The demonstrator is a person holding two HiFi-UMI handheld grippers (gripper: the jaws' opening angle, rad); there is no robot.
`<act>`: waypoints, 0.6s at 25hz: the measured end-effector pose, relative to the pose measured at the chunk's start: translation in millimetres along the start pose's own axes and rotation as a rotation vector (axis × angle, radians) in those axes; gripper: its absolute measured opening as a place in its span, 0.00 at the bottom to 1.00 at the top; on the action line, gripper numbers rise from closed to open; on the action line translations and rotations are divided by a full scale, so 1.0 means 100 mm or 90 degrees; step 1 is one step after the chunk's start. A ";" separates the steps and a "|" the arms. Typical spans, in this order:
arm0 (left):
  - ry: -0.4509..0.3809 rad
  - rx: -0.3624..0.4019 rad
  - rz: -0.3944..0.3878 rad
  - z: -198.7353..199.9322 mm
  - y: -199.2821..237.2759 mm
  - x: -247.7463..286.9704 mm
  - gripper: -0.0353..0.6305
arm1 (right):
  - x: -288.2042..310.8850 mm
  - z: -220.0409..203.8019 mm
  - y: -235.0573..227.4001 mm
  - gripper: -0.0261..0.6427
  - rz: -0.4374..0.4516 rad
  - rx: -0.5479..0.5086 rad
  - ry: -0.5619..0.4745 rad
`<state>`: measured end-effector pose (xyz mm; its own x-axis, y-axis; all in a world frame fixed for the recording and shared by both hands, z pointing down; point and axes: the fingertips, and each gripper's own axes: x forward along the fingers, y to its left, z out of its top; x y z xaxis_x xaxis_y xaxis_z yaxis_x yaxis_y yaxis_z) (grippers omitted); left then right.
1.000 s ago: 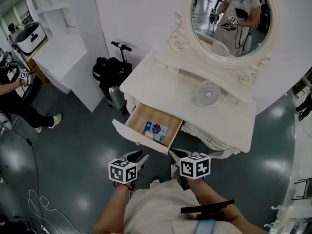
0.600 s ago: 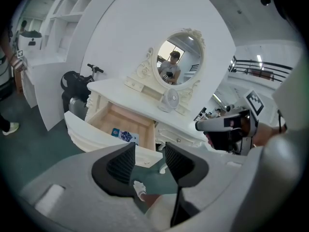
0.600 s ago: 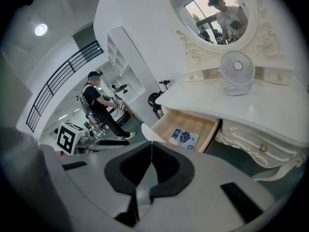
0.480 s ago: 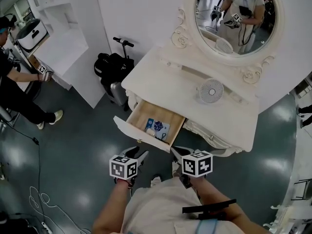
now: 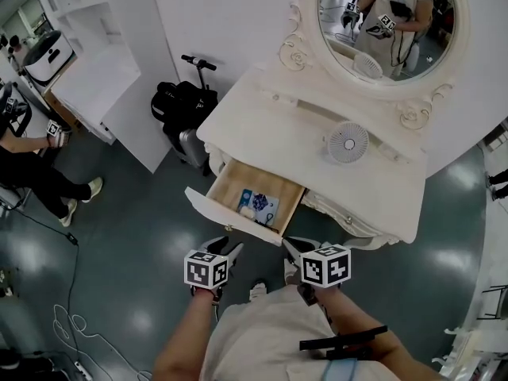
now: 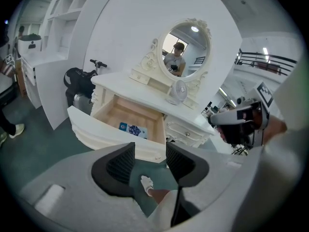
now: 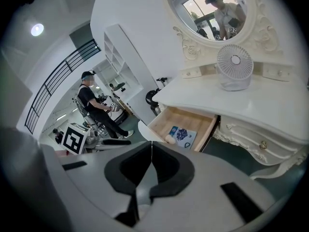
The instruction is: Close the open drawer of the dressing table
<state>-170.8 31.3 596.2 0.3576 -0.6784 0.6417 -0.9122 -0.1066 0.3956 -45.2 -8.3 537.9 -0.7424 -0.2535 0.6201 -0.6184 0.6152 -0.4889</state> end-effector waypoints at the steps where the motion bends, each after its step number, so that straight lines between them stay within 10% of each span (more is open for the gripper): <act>1: 0.003 0.000 0.003 0.00 0.01 0.02 0.34 | 0.01 0.00 -0.02 0.06 -0.001 0.002 0.000; 15: 0.042 -0.004 0.061 -0.13 0.35 0.32 0.33 | 0.09 -0.11 -0.19 0.06 -0.005 0.026 0.023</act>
<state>-188.3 15.6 639.2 0.2807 -0.6365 0.7184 -0.9417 -0.0378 0.3344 -37.6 -13.8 559.8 -0.7288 -0.2309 0.6447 -0.6343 0.5825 -0.5084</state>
